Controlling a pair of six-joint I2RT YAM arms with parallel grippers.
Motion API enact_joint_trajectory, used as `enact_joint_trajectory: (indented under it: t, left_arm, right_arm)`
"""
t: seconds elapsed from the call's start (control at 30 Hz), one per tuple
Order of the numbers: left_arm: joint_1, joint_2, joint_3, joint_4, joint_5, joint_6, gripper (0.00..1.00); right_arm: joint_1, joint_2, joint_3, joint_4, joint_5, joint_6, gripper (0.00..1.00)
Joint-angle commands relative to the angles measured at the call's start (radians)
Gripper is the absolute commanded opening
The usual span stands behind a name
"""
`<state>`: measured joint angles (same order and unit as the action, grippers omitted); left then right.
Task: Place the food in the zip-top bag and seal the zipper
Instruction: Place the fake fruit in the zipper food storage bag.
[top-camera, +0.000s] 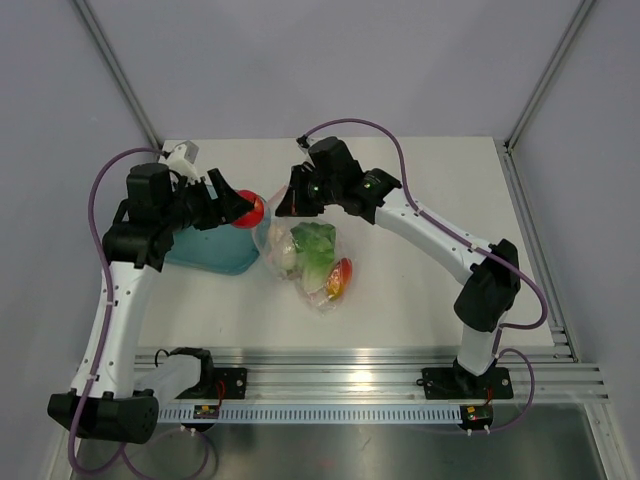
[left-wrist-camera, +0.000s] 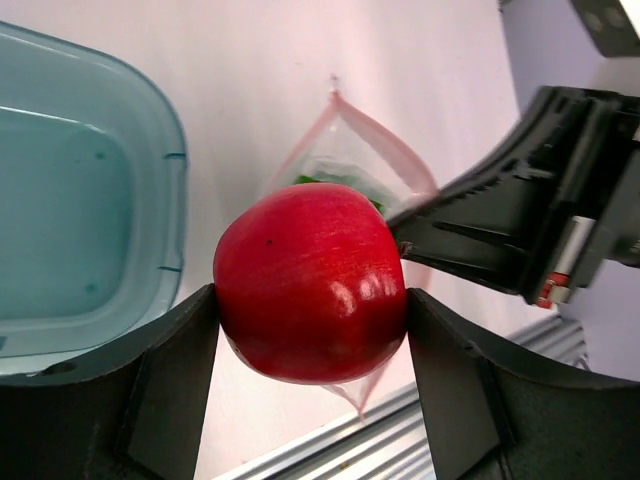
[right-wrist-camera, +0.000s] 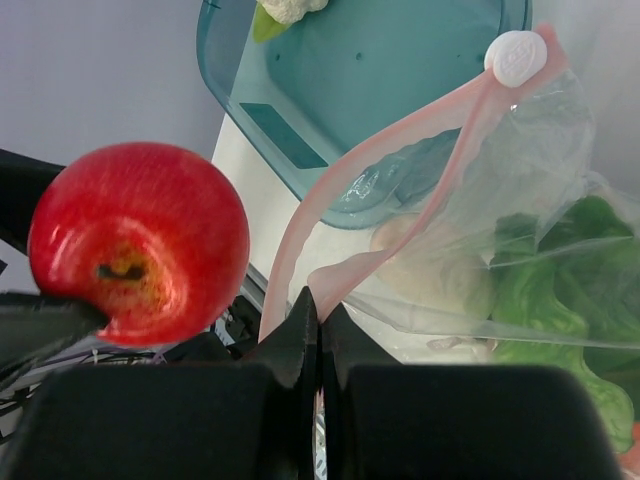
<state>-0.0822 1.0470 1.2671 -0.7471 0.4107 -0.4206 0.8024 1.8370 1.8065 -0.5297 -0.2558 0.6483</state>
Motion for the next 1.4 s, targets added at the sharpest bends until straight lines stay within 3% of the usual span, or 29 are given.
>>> enact_joint_trajectory:
  t: [0.0, 0.4, 0.83, 1.03, 1.13, 1.17, 1.27, 1.37]
  left_arm:
    - [-0.022, -0.021, -0.020, 0.092, 0.141, -0.044, 0.31]
    - [-0.122, 0.024, -0.153, 0.206, 0.136, -0.129, 0.29]
    - [-0.192, 0.105, -0.164, 0.181, 0.074, -0.124, 0.29]
    - [-0.275, 0.131, -0.153, 0.184, 0.071, -0.138, 0.30]
    - [-0.291, 0.131, -0.152, 0.172, 0.074, -0.127, 0.42]
    - [-0.291, 0.128, -0.149, 0.152, 0.070, -0.121, 0.62]
    - [-0.291, 0.116, -0.123, 0.105, 0.043, -0.090, 0.88]
    - [-0.289, 0.096, -0.098, 0.072, 0.039, -0.069, 0.94]
  right_arm:
    - [0.014, -0.021, 0.040, 0.004, -0.014, 0.010, 0.00]
    - [0.018, -0.148, -0.062, 0.040, 0.006, 0.022, 0.00]
    - [0.018, -0.231, -0.145, 0.142, -0.026, 0.027, 0.00]
    - [0.018, -0.222, -0.144, 0.163, -0.042, 0.031, 0.00]
    - [0.018, -0.223, -0.148, 0.163, -0.037, 0.031, 0.00]
    - [0.018, -0.229, -0.153, 0.162, -0.033, 0.030, 0.00]
    - [0.018, -0.245, -0.165, 0.155, -0.017, 0.025, 0.00]
    - [0.018, -0.257, -0.174, 0.145, 0.001, 0.022, 0.00]
